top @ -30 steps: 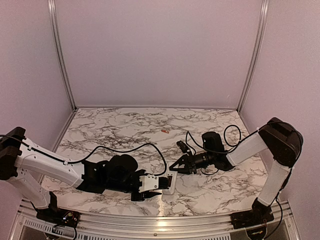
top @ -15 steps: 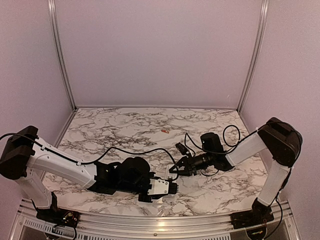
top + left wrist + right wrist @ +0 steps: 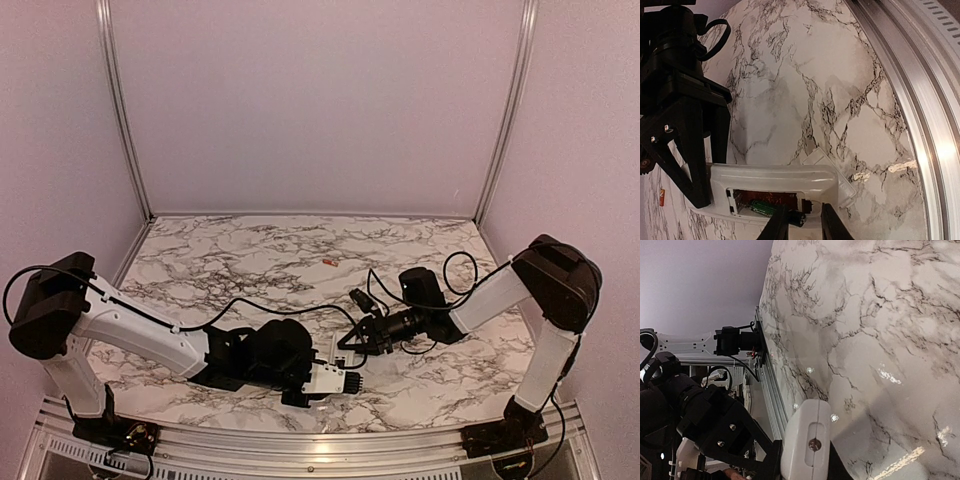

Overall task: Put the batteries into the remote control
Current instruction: Press the battery in the battery compartment.

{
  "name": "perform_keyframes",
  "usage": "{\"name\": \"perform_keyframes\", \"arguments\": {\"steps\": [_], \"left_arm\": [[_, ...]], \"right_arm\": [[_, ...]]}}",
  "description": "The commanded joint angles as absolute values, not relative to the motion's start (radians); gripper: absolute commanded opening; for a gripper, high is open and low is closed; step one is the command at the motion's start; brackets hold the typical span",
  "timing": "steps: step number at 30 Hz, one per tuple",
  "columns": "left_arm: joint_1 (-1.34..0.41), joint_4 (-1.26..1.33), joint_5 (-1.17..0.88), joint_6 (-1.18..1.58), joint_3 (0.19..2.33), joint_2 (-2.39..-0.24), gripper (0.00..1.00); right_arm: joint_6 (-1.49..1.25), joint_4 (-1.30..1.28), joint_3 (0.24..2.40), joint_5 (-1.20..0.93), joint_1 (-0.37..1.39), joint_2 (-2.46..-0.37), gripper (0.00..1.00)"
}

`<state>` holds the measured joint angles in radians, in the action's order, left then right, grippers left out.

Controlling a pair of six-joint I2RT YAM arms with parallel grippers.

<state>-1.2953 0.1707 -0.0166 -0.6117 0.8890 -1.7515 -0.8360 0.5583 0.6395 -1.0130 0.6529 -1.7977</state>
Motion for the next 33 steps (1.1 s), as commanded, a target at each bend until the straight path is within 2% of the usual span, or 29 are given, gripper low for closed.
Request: {"name": "perform_keyframes", "arguments": {"steps": [1, 7, 16, 28, 33], "left_arm": [[-1.302, 0.133, -0.007, -0.611, 0.916, -1.776, 0.22], [-1.299, 0.112, 0.03, -0.609, 0.917, -1.799, 0.14], [-1.278, 0.126, 0.028, -0.611, 0.91, -1.807, 0.12], [-1.259, 0.106, 0.04, -0.57, 0.948, -1.844, 0.11], [-1.259, 0.093, 0.011, -0.566, 0.957, -1.837, 0.14]], "right_arm": [[-0.82, 0.551, 0.667, -1.034, 0.663, -1.81, 0.0], [-0.819, 0.552, 0.666, -1.037, 0.664, -1.81, 0.0], [-0.802, 0.537, 0.669, -1.055, 0.667, -1.806, 0.0], [-0.801, 0.533, 0.675, -1.065, 0.673, -1.804, 0.0], [-0.799, 0.531, 0.672, -1.05, 0.673, -1.805, 0.0]]}}
